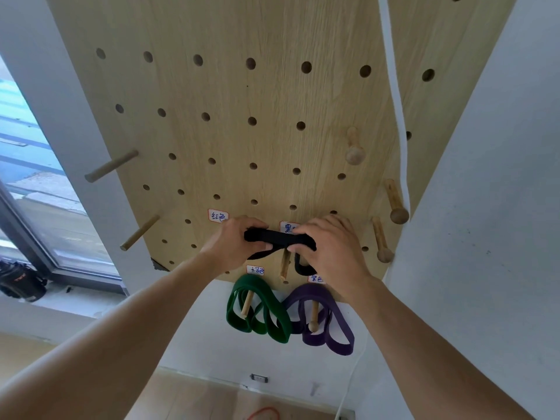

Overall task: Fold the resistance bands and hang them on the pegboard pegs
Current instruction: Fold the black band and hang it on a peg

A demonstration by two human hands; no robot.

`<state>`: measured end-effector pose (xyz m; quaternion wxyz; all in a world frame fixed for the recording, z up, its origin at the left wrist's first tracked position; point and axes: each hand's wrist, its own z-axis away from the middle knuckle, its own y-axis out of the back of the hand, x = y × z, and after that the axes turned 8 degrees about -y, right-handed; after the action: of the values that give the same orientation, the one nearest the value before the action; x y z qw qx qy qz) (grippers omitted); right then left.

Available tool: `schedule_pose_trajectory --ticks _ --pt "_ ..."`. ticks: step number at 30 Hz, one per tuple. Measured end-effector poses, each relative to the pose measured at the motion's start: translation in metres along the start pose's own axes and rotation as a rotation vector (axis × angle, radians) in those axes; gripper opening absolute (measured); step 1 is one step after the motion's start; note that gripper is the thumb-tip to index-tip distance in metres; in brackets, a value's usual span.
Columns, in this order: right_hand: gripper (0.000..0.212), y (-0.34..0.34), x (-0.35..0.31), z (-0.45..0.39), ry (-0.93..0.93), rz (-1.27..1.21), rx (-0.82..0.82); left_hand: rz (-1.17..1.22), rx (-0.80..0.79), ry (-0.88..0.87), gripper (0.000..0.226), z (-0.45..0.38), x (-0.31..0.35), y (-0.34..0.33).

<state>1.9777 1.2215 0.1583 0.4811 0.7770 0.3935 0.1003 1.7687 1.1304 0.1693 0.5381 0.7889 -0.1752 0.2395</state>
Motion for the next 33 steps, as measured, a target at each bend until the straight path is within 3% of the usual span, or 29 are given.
schedule_pose_trajectory --ticks 3,8,13,19,23,29,33 --pt "0.023 -0.001 0.003 -0.004 -0.014 -0.03 0.09 0.024 0.055 0.025 0.048 -0.007 0.002 0.004" --pt "0.017 -0.006 0.005 -0.007 0.006 -0.01 0.153 0.065 0.121 0.06 0.031 -0.016 0.003 0.005" --pt "0.033 -0.014 0.004 -0.007 0.067 -0.038 0.116 0.049 0.105 0.145 0.028 -0.025 0.0 0.002" --pt "0.014 -0.021 0.004 -0.012 0.01 -0.025 0.132 0.059 0.129 0.171 0.036 -0.024 -0.004 -0.005" --pt "0.01 -0.022 0.0 -0.019 -0.012 -0.05 0.129 -0.03 0.131 0.08 0.047 -0.018 -0.004 -0.009" --pt "0.038 -0.018 0.009 -0.005 0.072 -0.067 -0.07 -0.079 0.135 0.136 0.041 -0.014 -0.006 -0.013" --pt "0.024 -0.021 0.015 -0.011 0.102 -0.139 0.022 -0.125 0.184 0.117 0.04 -0.013 0.0 -0.015"
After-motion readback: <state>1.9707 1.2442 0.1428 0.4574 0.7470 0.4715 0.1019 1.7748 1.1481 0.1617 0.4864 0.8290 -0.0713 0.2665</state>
